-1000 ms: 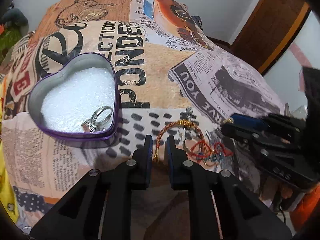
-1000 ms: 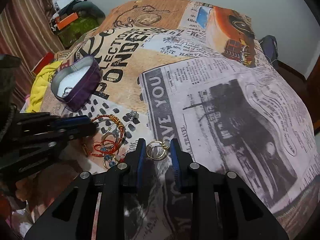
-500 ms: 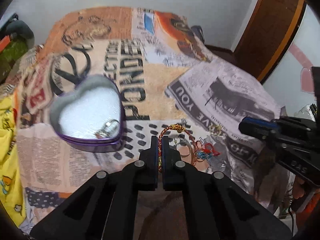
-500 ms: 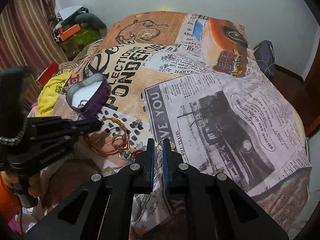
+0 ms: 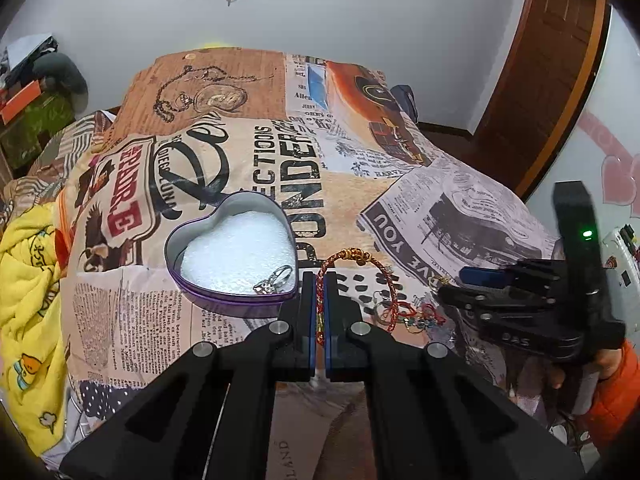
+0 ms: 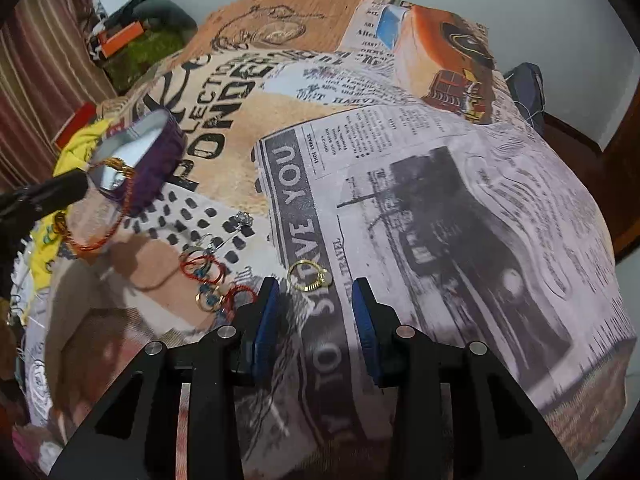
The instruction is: Organize jewelry
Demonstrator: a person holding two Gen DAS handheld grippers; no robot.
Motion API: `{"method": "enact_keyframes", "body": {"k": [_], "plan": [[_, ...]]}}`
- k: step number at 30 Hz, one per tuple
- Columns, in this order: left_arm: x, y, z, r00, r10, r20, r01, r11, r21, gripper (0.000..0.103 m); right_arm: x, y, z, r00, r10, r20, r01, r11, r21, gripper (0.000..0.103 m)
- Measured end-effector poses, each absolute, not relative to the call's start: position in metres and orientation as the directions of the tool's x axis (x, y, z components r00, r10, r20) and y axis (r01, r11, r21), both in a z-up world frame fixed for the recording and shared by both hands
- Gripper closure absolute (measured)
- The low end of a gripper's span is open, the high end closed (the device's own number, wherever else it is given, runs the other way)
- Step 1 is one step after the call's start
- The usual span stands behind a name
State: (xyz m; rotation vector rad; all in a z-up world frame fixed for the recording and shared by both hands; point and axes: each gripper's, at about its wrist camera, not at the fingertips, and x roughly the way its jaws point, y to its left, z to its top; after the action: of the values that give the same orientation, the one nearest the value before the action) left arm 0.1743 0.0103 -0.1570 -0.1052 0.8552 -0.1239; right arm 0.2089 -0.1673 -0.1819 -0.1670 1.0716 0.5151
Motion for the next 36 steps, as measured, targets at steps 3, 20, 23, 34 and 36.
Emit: {"method": "enact_keyframes", "body": {"k": [3, 20, 23, 34, 36], "plan": [[0.176, 0.012, -0.162, 0.646, -0.157, -0.747, 0.065, 0.986, -0.151, 0.102, 0.212, -0.160, -0.191, 0.367, 0.313, -0.876, -0.495, 0.863, 0.101, 0.069], [0.160, 0.028, -0.128, 0.715, -0.154, -0.682, 0.050, 0.984, -0.170, 0.102, 0.198, -0.155, -0.152, 0.439, 0.363, -0.822, -0.492, 0.863, 0.118, 0.080], [0.155, 0.035, -0.117, 0.732, -0.140, -0.666, 0.039, 0.986, -0.164, 0.102, 0.194, -0.149, -0.132, 0.468, 0.396, -0.790, -0.508, 0.852, 0.126, 0.080], [0.146, 0.070, -0.091, 0.783, -0.085, -0.616, -0.007, 0.989, -0.146, 0.102, 0.184, -0.105, -0.079, 0.513, 0.518, -0.685, -0.579, 0.797, 0.169, 0.080], [0.146, 0.076, -0.090, 0.787, -0.078, -0.612, -0.014, 0.990, -0.144, 0.102, 0.183, -0.096, -0.075, 0.513, 0.531, -0.675, -0.592, 0.788, 0.170, 0.080]]}}
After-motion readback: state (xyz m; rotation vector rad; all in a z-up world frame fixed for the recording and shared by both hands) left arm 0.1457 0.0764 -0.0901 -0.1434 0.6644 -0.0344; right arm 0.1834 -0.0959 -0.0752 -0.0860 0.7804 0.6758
